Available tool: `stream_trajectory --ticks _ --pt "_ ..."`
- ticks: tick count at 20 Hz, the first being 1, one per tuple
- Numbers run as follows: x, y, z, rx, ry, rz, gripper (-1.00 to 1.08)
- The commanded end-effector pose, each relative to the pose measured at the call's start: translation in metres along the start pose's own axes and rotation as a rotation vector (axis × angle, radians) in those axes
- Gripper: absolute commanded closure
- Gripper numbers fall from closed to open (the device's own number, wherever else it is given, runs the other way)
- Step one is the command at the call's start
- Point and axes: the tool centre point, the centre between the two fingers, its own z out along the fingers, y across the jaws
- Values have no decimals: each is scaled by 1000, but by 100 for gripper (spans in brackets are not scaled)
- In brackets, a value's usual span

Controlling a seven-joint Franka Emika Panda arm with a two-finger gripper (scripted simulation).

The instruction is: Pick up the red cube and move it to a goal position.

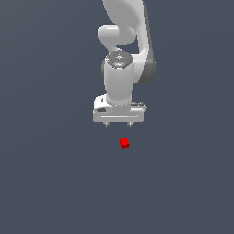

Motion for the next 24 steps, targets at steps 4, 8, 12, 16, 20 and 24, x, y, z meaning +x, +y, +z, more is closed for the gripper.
stream_trajectory --ticks 4,8,12,16,20,24 --pt "0 -1 3 0 -1 -4 -92" --pt "1 -3 16 1 -4 -22 -92" --pt "2 -8 39 2 -9 -54 -92" --pt "3 -15 71 3 -17 -99 -92" --pt "4 -23 107 4 -26 -148 -92" --pt "4 -29 132 4 -32 -184 -92"
